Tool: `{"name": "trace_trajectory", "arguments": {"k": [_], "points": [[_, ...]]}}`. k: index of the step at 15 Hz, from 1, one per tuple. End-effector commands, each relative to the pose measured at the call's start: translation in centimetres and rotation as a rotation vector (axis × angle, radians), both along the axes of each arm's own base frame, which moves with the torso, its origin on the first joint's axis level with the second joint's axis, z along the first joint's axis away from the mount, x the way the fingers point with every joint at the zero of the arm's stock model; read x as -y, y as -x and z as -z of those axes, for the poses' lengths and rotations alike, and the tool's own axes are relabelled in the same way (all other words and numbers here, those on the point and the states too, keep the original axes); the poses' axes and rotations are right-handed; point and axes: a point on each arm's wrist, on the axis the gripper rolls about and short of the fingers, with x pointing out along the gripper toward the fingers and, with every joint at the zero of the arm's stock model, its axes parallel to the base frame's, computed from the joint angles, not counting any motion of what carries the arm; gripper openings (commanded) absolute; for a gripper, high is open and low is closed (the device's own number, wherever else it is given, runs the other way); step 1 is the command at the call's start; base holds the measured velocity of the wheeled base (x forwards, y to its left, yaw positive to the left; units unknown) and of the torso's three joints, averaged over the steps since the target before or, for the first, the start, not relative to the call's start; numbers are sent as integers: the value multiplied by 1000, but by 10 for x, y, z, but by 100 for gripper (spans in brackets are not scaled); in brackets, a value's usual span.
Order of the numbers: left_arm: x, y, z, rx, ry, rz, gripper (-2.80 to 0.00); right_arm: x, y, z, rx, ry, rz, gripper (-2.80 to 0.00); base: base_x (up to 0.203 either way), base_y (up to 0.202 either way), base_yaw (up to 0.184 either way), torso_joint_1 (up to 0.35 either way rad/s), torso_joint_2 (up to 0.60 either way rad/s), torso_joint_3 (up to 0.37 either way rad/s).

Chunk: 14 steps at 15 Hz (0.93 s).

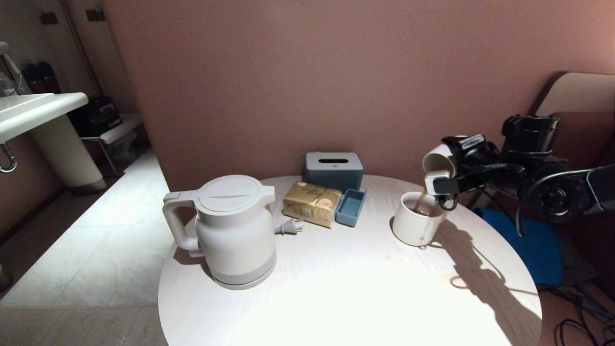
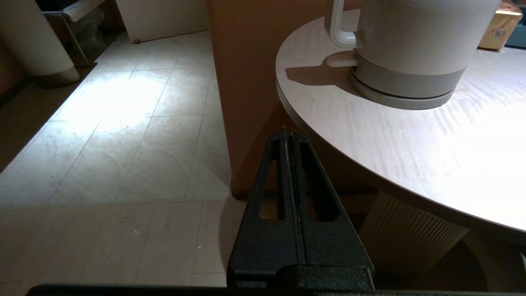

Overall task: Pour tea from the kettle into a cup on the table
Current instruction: Pour water into another cup

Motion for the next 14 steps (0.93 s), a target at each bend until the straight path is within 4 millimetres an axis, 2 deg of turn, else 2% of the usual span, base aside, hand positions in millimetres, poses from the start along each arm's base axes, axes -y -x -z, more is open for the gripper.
{"name": "trace_trajectory", "arguments": {"k": [1, 6, 9, 11, 14], "points": [[0, 0, 0, -1, 0, -1, -280, -3, 3, 5, 3, 34, -14, -280, 0, 0, 0, 0, 0, 0], [0, 0, 0, -1, 0, -1, -280, -18, 8, 9, 73, 93, -59, -280, 0, 0, 0, 0, 0, 0], [0, 0, 0, -1, 0, -1, -280, -20, 8, 10, 73, 76, -63, -280, 0, 0, 0, 0, 0, 0], [0, 0, 0, -1, 0, -1, -280, -20, 10, 9, 69, -16, -50, -280, 0, 0, 0, 0, 0, 0], [0, 0, 0, -1, 0, -1, -280, -19, 18, 4, 42, -279, -9, -280, 0, 0, 0, 0, 0, 0]]}}
